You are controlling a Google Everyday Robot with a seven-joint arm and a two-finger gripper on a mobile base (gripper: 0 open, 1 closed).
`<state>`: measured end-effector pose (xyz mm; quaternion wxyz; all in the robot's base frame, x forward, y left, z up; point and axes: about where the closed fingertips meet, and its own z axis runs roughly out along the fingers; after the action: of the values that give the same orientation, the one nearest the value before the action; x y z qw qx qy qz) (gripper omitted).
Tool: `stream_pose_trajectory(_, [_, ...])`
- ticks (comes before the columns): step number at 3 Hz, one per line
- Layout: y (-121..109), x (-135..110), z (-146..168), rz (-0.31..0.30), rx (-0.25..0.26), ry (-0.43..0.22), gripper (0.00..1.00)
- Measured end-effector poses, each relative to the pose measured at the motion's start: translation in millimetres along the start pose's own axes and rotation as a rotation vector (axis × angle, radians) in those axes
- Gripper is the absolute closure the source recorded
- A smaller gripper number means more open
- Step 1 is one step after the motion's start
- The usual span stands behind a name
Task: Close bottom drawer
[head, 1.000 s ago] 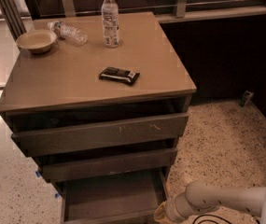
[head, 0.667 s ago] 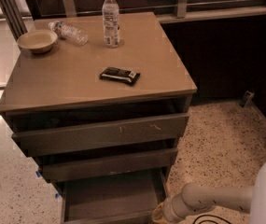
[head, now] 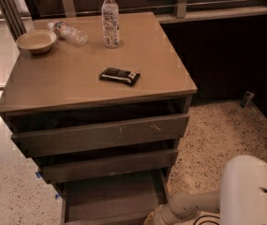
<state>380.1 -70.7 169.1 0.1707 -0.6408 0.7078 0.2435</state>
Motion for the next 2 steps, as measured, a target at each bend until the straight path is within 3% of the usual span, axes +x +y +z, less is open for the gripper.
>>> stream_pose_trajectory(1, [-2.1, -1.7, 19.5, -0.054, 0.056, -0.032, 1.00])
stream_pose_trajectory(2, [-19.5, -8.1, 23.1, -0.143, 0.179, -0.090, 1.00])
